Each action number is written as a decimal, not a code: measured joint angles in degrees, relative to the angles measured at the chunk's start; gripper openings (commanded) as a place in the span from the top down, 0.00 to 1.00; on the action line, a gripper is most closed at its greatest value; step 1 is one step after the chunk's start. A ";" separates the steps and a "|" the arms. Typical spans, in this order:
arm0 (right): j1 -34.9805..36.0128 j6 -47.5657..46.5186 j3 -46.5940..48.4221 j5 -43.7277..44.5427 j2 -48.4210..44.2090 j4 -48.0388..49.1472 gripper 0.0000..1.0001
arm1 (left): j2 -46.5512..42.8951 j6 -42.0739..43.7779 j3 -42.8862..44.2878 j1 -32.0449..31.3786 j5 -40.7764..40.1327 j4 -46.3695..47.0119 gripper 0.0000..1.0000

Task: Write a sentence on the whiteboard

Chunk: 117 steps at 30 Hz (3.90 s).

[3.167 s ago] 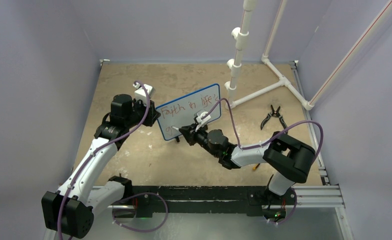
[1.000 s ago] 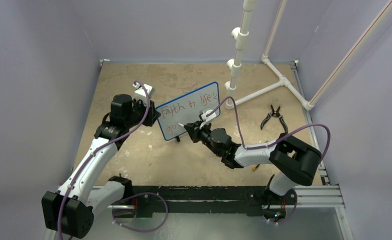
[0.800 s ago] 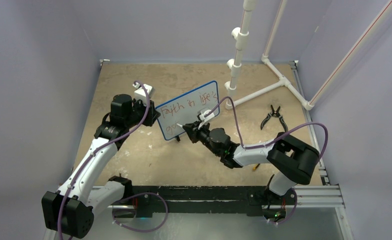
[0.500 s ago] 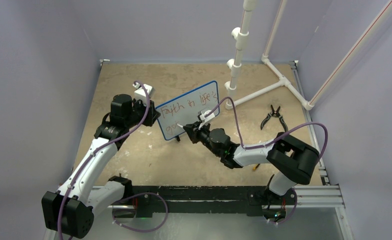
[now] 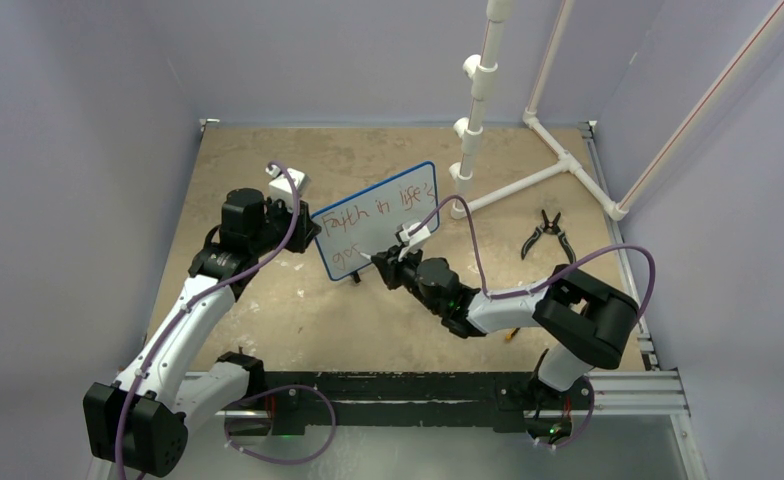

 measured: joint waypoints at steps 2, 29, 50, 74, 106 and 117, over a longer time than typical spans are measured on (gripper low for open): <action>0.00 -0.09 0.24 0.04 -0.02 -0.26 1.00 | 0.00 0.00 0.00 0.00 -0.02 0.00 0.81; -0.11 -1.73 0.09 -0.11 -9.40 -0.83 1.00 | 0.02 0.48 0.57 0.00 0.15 -1.25 0.37; -14.08 -3.30 -10.73 -20.87 -21.75 0.20 1.00 | 18.21 4.11 16.24 -2.29 8.61 0.04 0.27; -14.08 -5.81 -0.76 -30.14 -3.96 3.61 1.00 | 23.41 6.97 16.20 -2.64 9.75 -0.02 0.73; -13.68 -6.86 -0.59 -24.20 -3.19 2.58 1.00 | 23.41 8.11 16.09 -2.62 10.54 0.07 1.00; -13.16 -7.43 0.66 -24.83 -2.60 1.40 1.00 | 23.41 8.24 15.96 -2.62 10.69 0.37 1.00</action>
